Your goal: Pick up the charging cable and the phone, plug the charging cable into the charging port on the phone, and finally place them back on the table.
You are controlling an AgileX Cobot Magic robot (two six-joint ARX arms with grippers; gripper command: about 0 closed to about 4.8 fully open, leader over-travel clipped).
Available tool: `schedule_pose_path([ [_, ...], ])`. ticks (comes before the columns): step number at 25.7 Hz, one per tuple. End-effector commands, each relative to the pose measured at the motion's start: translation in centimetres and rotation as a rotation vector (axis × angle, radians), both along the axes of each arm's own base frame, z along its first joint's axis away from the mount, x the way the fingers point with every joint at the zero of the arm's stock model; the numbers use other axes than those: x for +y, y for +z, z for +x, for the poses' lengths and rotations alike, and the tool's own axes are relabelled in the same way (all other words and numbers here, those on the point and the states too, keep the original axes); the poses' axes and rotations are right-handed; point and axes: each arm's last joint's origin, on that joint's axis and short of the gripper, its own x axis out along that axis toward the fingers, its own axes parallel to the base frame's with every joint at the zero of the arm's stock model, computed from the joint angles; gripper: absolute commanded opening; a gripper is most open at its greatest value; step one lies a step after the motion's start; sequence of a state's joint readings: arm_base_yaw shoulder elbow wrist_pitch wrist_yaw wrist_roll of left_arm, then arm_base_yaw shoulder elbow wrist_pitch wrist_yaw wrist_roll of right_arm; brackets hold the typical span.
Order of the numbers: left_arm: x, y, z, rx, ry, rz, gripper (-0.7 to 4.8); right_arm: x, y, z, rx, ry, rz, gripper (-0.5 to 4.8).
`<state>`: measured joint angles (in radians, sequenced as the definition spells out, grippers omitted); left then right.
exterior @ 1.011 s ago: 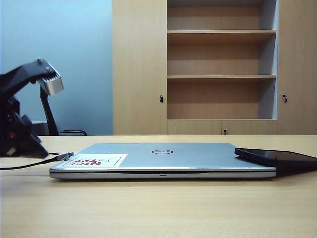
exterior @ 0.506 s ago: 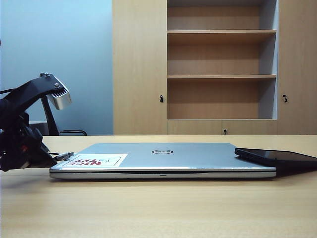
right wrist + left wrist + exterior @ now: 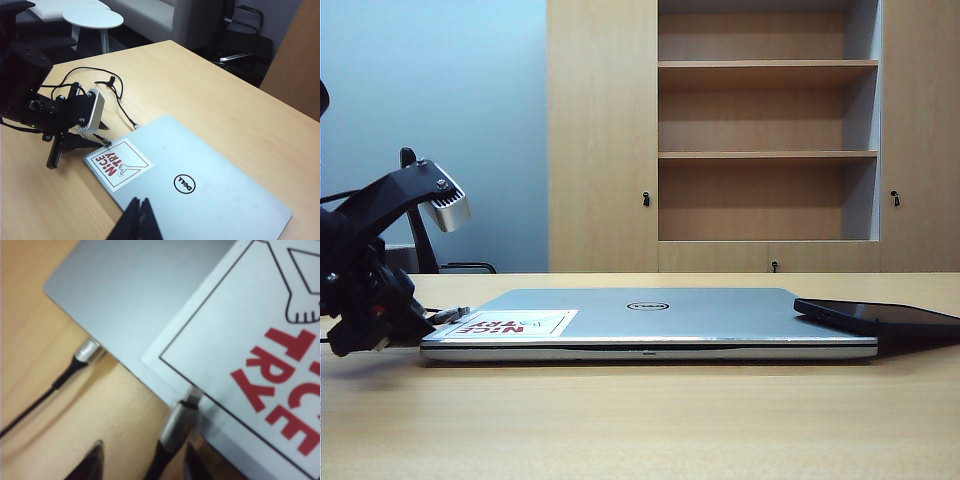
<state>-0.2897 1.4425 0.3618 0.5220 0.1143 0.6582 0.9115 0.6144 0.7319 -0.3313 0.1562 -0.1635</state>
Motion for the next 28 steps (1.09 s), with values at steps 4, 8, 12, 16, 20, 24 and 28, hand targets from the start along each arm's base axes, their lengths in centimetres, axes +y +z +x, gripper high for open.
schedule_pose_path([
  [4,-0.1,-0.6,0.3,0.015,0.015,-0.030,1.45,-0.1,0.5,-0.1,-0.022,-0.003,0.025,-0.02],
  [8,-0.2,-0.4,0.4,0.007,0.032,-0.064,-0.08,-0.1,0.5,0.0,-0.022,-0.007,0.025,-0.02],
  [12,-0.2,-0.1,0.5,0.009,0.069,-0.129,-0.08,-0.2,0.5,0.1,-0.024,-0.055,0.025,-0.02],
  [16,-0.1,2.1,0.3,0.008,0.185,-0.375,-0.08,-0.6,0.5,0.5,0.012,-0.203,0.081,-0.02],
  [20,0.1,5.3,-0.7,-0.003,0.269,-0.643,-0.08,-1.7,0.5,1.5,0.102,-0.309,0.200,-0.02],
  [24,0.0,6.2,-2.0,0.062,0.293,-0.717,-0.08,-3.2,0.0,2.9,0.207,-0.358,0.274,-0.02],
  [28,-1.7,6.3,-3.1,0.118,0.217,-0.701,-0.08,-4.9,-0.8,4.3,0.303,-0.380,0.309,-0.02],
])
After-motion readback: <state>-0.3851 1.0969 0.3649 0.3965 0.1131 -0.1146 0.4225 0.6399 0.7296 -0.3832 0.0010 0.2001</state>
